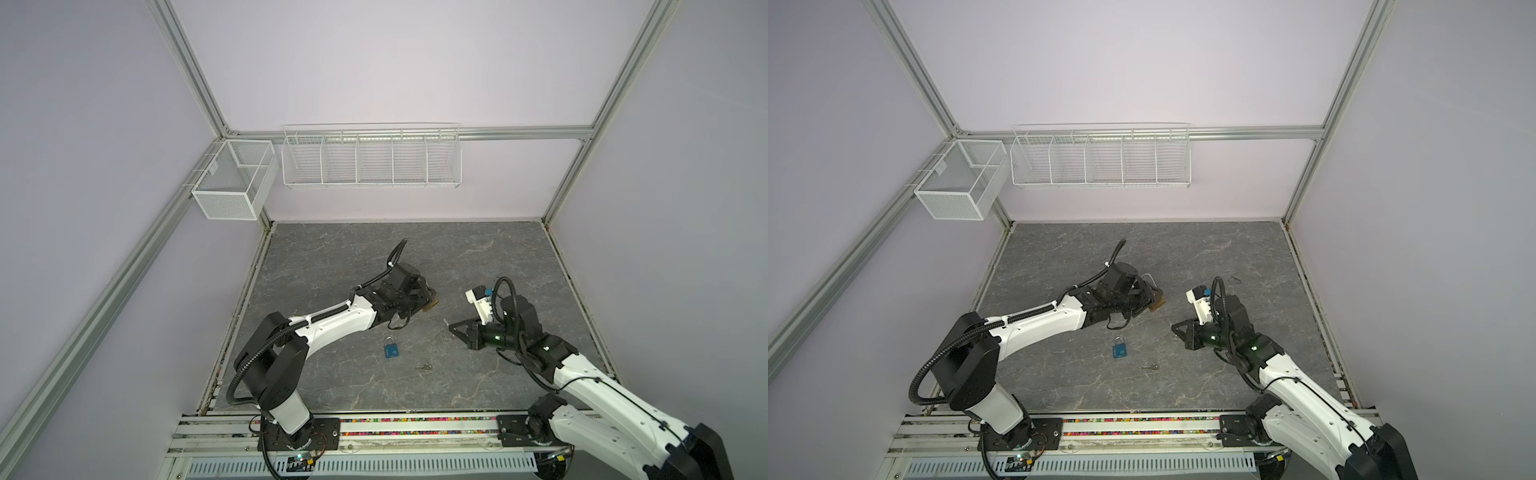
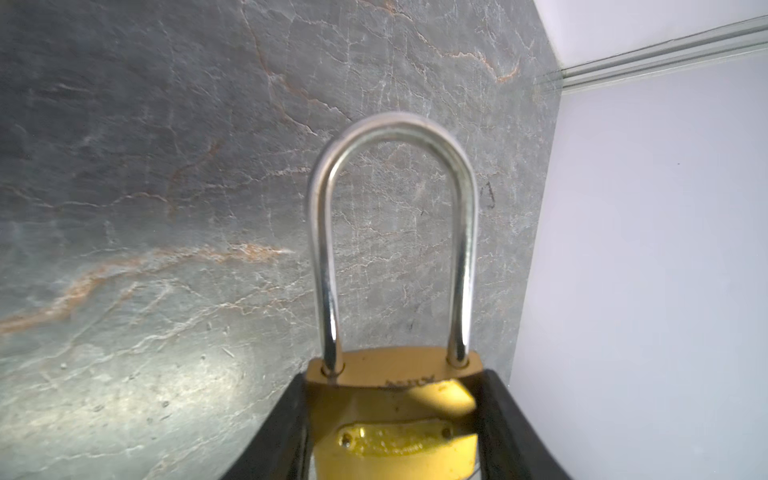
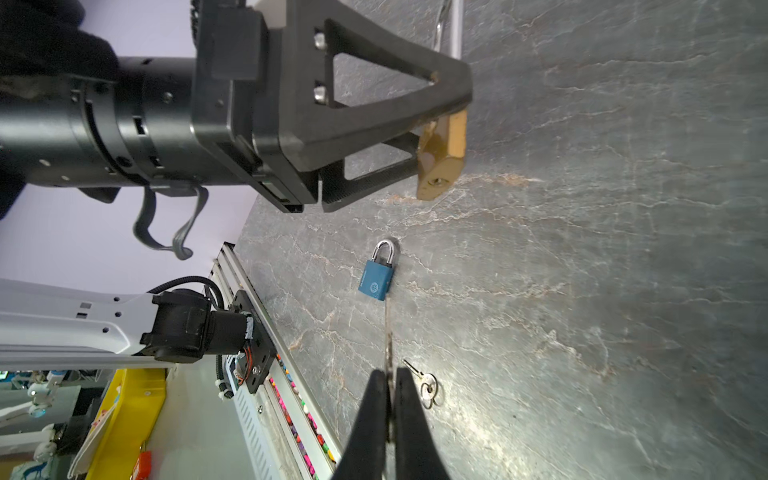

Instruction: Unlock with the key

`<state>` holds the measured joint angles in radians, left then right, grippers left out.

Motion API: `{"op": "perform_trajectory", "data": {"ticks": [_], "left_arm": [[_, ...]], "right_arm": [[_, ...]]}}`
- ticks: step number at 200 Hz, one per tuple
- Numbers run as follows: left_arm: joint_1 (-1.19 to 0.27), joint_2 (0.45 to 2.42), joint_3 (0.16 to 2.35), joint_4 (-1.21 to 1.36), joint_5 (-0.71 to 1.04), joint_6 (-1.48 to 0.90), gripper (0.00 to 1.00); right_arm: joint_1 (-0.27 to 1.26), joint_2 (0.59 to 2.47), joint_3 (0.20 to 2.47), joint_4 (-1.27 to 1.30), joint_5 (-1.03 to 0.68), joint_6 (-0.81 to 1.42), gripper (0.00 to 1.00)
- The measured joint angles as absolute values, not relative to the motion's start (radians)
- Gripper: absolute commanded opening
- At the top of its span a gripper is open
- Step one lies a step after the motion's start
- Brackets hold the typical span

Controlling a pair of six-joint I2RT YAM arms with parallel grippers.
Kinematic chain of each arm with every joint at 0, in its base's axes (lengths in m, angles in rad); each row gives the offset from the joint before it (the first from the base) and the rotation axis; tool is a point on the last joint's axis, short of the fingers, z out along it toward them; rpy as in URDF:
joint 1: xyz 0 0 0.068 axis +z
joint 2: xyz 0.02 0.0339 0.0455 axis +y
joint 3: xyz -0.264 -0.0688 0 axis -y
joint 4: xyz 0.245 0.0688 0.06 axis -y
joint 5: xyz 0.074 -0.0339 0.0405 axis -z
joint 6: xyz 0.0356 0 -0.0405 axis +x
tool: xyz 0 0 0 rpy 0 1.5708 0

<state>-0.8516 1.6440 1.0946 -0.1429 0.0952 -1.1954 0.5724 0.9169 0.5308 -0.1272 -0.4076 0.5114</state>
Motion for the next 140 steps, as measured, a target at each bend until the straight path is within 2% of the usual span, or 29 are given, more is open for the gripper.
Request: {"op": "perform_trajectory", "data": {"ticks": [140], "left_arm": [[-0.873, 1.577, 1.054, -0.028, 0.098, -1.256, 0.03]], "right_arm": [[0.592, 1.002, 0.645, -0.146, -0.233, 0.496, 0.07]]}}
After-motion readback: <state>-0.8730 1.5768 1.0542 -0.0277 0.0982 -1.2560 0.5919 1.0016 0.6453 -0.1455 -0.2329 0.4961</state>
